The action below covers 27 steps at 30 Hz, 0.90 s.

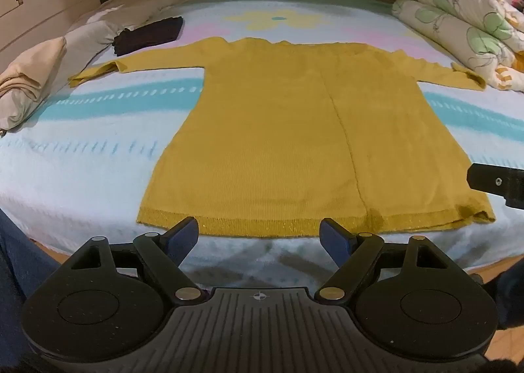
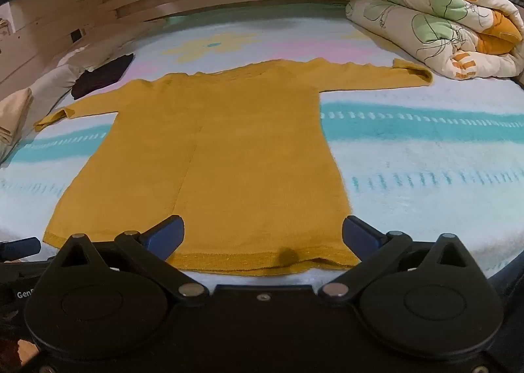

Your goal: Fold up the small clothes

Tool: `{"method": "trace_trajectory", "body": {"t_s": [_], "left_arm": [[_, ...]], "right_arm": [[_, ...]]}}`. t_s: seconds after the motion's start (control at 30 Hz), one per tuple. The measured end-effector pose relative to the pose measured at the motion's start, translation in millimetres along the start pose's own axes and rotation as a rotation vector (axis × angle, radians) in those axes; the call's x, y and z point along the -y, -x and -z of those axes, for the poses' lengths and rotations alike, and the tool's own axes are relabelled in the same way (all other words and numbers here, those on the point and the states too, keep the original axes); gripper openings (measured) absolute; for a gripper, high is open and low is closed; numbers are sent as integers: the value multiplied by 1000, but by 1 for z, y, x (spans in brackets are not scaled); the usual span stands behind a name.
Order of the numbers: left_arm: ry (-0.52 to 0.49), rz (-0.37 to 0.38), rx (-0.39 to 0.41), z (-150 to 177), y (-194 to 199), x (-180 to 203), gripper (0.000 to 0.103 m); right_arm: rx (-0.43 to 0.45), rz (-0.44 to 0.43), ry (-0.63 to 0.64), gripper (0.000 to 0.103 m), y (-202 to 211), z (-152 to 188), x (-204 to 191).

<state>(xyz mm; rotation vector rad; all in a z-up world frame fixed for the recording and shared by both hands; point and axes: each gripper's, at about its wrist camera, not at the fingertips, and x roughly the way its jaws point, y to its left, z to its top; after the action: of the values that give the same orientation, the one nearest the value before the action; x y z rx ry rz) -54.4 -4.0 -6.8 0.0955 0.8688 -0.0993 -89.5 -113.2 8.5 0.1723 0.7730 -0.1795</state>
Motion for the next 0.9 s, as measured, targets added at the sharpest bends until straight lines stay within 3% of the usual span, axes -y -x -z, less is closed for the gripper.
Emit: {"method": "trace_trajectory", "body": {"t_s": [0.9], "left_arm": [[5, -2, -2, 1, 0, 0, 81]], "right_arm": [[-4, -4, -1, 102, -2, 2, -4]]}}
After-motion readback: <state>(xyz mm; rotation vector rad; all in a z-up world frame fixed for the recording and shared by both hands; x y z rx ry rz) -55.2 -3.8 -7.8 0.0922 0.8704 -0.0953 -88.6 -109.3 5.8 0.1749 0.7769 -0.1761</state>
